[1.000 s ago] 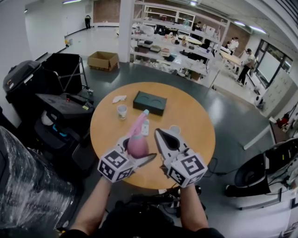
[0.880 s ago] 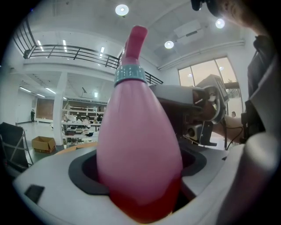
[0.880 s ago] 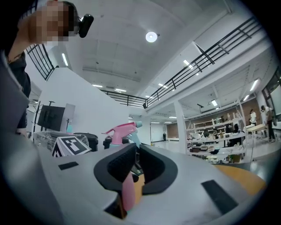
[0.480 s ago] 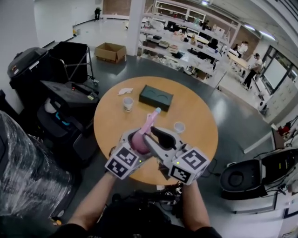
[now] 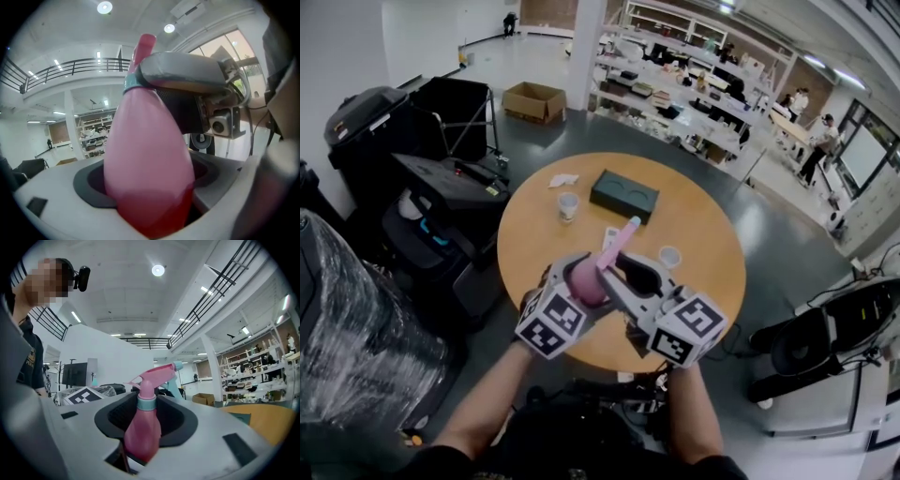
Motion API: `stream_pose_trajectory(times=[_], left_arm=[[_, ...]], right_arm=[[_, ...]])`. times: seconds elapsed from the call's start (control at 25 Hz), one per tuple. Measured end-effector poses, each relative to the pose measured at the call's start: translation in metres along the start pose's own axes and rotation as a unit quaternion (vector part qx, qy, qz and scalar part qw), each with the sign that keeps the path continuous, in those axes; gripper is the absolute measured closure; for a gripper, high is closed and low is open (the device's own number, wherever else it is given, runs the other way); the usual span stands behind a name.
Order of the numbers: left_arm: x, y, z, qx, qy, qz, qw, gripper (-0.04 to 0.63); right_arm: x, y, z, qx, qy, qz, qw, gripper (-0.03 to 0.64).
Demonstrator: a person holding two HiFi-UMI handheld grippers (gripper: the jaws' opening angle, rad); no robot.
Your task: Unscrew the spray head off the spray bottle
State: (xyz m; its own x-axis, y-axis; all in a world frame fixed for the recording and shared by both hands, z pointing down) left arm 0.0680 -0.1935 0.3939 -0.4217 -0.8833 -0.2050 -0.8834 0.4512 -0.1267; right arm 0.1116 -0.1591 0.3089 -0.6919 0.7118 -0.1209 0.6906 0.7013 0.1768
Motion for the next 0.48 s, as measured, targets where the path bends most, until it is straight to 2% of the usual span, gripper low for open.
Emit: stream_pose_trajectory(times=[0.28, 0.48], left_arm=[[-0.009, 0.008, 0.003, -0.001, -0.015, -0.063, 0.9979, 0.163], [-0.018, 0.014, 0.004, -0.005, -0.005, -0.136, 0.9907, 0.163]], right_arm=[[-0.001, 0.01, 0.001, 0.007, -0.009, 0.041, 0.999, 0.479], [0.003, 0.015, 0.001, 0.012, -0.012, 0.076, 0.997, 0.479]])
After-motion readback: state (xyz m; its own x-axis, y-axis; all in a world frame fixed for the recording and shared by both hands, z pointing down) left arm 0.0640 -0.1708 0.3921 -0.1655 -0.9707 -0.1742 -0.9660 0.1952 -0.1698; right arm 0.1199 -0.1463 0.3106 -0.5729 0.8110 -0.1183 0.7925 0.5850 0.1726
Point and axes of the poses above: the fingertips, and each gripper's own axes: y backward along the fingers, x to its left, z out of its top, the point moved 5 cm from there along y, backward along the fingers, and after that the axes turned 11 degrees about -x, right-handed, at the moved point
